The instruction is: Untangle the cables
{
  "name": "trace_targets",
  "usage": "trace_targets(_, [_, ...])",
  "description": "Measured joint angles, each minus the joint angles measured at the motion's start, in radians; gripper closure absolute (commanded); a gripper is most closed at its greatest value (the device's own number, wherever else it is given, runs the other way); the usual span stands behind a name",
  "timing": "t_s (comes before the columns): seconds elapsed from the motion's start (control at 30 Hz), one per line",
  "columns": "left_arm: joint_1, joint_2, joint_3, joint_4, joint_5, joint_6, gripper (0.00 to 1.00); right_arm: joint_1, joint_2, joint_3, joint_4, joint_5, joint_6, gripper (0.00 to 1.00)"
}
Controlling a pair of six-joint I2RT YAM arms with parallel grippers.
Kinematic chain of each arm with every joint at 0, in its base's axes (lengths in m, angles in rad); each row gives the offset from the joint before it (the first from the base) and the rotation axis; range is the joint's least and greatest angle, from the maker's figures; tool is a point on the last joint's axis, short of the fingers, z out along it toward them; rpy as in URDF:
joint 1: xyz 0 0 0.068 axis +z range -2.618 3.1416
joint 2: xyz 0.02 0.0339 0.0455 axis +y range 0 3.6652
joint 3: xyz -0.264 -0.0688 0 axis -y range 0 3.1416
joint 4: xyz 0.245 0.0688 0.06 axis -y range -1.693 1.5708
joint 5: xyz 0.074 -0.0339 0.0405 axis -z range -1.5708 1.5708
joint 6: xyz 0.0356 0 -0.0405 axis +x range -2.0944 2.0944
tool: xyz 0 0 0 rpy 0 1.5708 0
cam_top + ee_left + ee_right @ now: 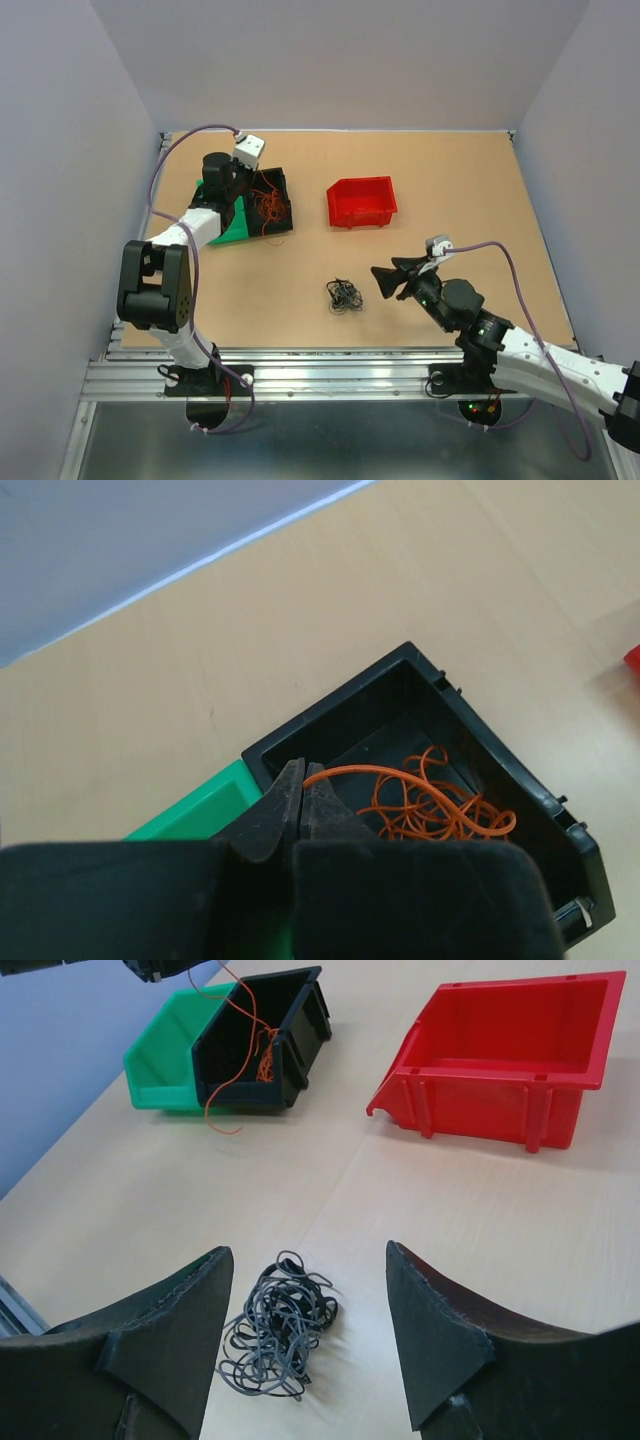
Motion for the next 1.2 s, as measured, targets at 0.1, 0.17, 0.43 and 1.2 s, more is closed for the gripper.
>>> trace_targets(0.1, [-0.018, 0.0, -0.002, -0.037, -0.048, 0.044, 0.98, 0.0, 0.021, 0.0, 0.0, 0.0, 0.0, 0.32])
trace_targets(0.17, [-0.047, 0.002, -0.002, -0.056, -0.1, 0.071, 0.99, 0.0, 0.034, 0.0, 0.001, 0.0, 0.0, 0.32])
trace_targets(0.43, [-0.127, 0.158, 0.093, -0.114, -0.322, 0.097, 1.0, 0.0, 0.053, 0.0, 0.002, -0.001, 0.0, 0.32])
trace_targets(1.2, [-0.027, 0.208, 0.186, -0.197, -0.322, 0.001, 0.99, 0.0, 0.04, 0.0, 0.002, -0.001, 0.0, 0.32])
